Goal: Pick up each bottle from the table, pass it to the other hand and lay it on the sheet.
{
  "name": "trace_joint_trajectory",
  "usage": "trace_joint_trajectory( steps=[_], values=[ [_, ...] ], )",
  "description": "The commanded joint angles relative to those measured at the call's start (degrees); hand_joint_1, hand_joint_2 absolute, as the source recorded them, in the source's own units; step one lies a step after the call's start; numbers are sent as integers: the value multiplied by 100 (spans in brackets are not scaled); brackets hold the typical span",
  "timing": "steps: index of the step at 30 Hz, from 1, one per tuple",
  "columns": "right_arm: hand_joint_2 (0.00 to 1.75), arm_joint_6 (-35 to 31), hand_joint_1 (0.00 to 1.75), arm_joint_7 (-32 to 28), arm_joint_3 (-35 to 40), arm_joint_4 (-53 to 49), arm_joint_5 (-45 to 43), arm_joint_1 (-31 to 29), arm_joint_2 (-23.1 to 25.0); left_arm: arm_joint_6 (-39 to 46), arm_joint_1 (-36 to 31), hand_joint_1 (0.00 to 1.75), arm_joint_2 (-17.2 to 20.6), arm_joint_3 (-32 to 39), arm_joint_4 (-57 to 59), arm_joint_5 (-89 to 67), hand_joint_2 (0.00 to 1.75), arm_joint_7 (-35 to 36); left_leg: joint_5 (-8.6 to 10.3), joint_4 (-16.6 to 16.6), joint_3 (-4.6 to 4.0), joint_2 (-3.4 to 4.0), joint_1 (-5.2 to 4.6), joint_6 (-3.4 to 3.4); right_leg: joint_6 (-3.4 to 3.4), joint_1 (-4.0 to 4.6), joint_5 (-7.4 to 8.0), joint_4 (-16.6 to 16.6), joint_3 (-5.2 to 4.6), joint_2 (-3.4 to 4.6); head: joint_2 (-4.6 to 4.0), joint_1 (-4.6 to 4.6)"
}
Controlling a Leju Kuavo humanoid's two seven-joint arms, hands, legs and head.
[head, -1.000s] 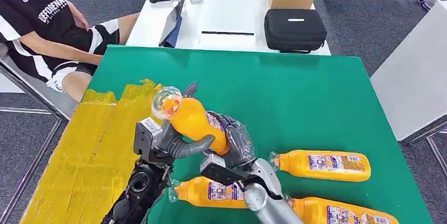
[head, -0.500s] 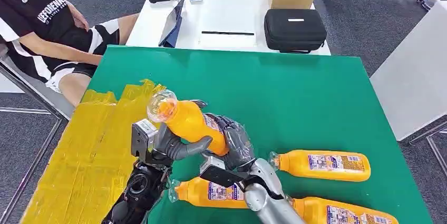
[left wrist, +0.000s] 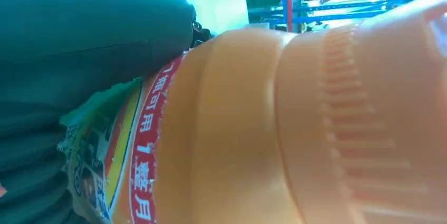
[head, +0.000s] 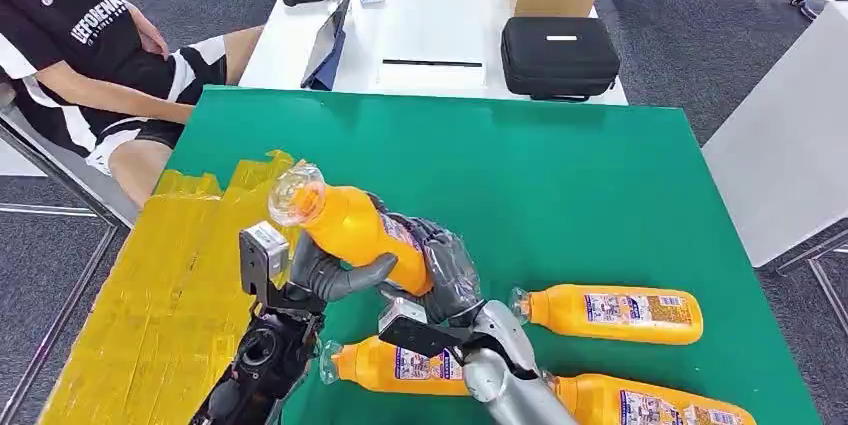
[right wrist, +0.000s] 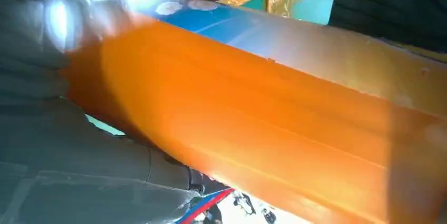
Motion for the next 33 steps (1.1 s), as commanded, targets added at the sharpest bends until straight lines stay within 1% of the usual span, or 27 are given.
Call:
trace_joint_trajectory(
  steps=[1, 3, 5, 6, 7, 10, 12, 13, 14, 16, 17, 18, 19, 20, 21, 22, 24, 26, 27, 29, 30, 31, 32, 33],
  values=[
    [175, 22, 175, -114, 197, -42, 52, 84, -167, 45, -372, 175, 52, 227, 93, 74, 175, 33, -7, 0, 15, -8, 8, -16, -7, 8, -8, -4, 21, -15, 0, -2],
    [175, 22, 175, -114, 197, -42, 52, 84, -167, 45, -372, 175, 52, 227, 93, 74, 175, 33, -4, 0, 9, -7, 8, -13, -5, 8, -5, -4, 14, -13, 0, 0],
    [175, 22, 175, -114, 197, -42, 52, 84, -167, 45, -372, 175, 52, 227, 93, 74, 175, 33, -16, 2, 33, -7, 14, -28, -11, 14, -17, -2, 38, -18, 0, 0],
    [175, 22, 175, -114, 197, -42, 52, 84, -167, 45, -372, 175, 52, 227, 93, 74, 175, 33, -4, -1, 11, -8, 7, -14, -6, 7, -6, -4, 17, -14, 0, 0],
    [175, 22, 175, -114, 197, -42, 52, 84, -167, 45, -372, 175, 52, 227, 93, 74, 175, 33, -10, 1, 21, -9, 10, -20, -8, 10, -11, -3, 26, -17, 0, 0],
    [175, 22, 175, -114, 197, -42, 52, 84, -167, 45, -372, 175, 52, 227, 93, 74, 175, 33, -2, -2, 6, -6, 4, -10, -4, 4, -3, -4, 10, -10, 0, -2],
    [175, 22, 175, -114, 197, -42, 52, 84, -167, 45, -372, 175, 52, 227, 93, 74, 175, 33, -14, 3, 27, -7, 14, -24, -10, 14, -14, -3, 33, -17, 0, 0],
    [175, 22, 175, -114, 197, -42, 52, 84, -167, 45, -372, 175, 52, 227, 93, 74, 175, 33, -2, -2, 7, -7, 4, -11, -4, 4, -4, -3, 11, -12, 0, 0],
    [175, 22, 175, -114, 197, -42, 52, 84, -167, 45, -372, 175, 52, 227, 93, 74, 175, 33, -9, 1, 20, -8, 10, -19, -7, 10, -10, -4, 25, -16, 0, 0],
    [175, 22, 175, -114, 197, -42, 52, 84, -167, 45, -372, 175, 52, 227, 93, 74, 175, 33, -2, -1, 7, -7, 6, -11, -4, 5, -4, -4, 11, -11, 0, 0],
    [175, -61, 154, -121, 158, -85, 50, 110, -153, 66, -361, 175, 42, 247, 85, 108, 175, 5, -17, 4, 32, -8, 15, -27, -11, 15, -17, -2, 39, -19, 0, 0],
    [175, -168, 21, -132, 122, -162, 50, 130, -152, 89, -374, 175, 54, 253, 53, 146, 175, -21, -5, -1, 13, -8, 7, -15, -6, 7, -7, -4, 18, -14, 0, 0],
    [175, -312, 0, -157, 72, -328, 44, 158, -160, 121, -394, 175, 60, 279, -1, 183, 175, -38, -11, 2, 22, -9, 11, -22, -9, 11, -13, -2, 27, -17, 0, 0],
    [175, -333, 0, -155, 54, -521, 7, 185, -193, 150, -411, 175, 69, 302, -47, 208, 175, -40, -19, 6, 32, -9, 16, -30, -12, 16, -20, 1, 39, -21, 0, 0],
    [175, -338, 0, -142, 37, -774, -49, 232, -242, 192, -432, 175, 82, 320, -83, 233, 175, -28, -5, 2, 8, -8, 7, -14, -6, 7, -7, -1, 13, -14, 0, 2],
    [175, -335, 0, -112, -5, -1105, -138, 309, -292, 237, -445, 175, 101, 351, -114, 253, 175, -9, -13, 10, 13, -11, 12, -22, -9, 12, -15, 5, 20, -20, 0, 2],
    [175, -157, 0, -127, -77, -1735, -454, 487, -396, 327, -427, 175, 141, 413, -150, 261, 175, 2, -5, 6, 0, -11, 4, -13, -5, 4, -8, 5, 4, -16, 0, 0],
    [175, 237, 0, -159, -166, -2273, -1081, 644, -452, 393, -366, 175, 159, 499, -199, 261, 175, -14, -6, 2, 6, -4, 3, -12, -4, 3, -6, 1, 9, -8, 0, 0],
    [175, 491, 0, -221, -212, -2596, -1537, 738, -477, 436, -324, 175, 166, 556, -241, 246, 175, -33, -12, 5, 12, -4, 4, -16, -5, 3, -13, 5, 15, -11, 0, 0],
    [175, 611, 0, -205, -267, -2938, -1759, 822, -545, 457, -294, 175, 187, 610, -289, 237, 175, -42, -10, 6, 6, -5, 5, -15, -5, 5, -11, 5, 10, -13, 0, 0],
    [175, 669, 0, -252, -286, -3069, -1969, 836, -561, 510, -302, 175, 178, 651, -301, 181, 175, -77, -19, 14, 15, -8, 9, -23, -8, 9, -21, 11, 21, -19, 0, 0],
    [175, 823, 0, -351, -367, -3232, -2693, 847, -520, 982, -357, 175, 149, 750, -263, -266, 175, -184, -19, 12, 17, -8, 9, -23, -8, 9, -20, 9, 22, -18, 0, 4],
    [175, 852, 0, -287, -398, -3304, -2825, 763, -606, 979, -457, 175, 135, 842, -208, -279, 175, -162, -9, 6, 3, -5, 3, -13, -5, 3, -9, 5, 8, -9, 0, 0],
    [175, 857, 0, -247, -410, -3308, -2879, 737, -617, 1010, -503, 175, 136, 899, -188, -362, 175, -135, -16, 10, 13, -2, 8, -20, -7, 7, -15, 8, 17, -9, 0, -2]
  ],
)
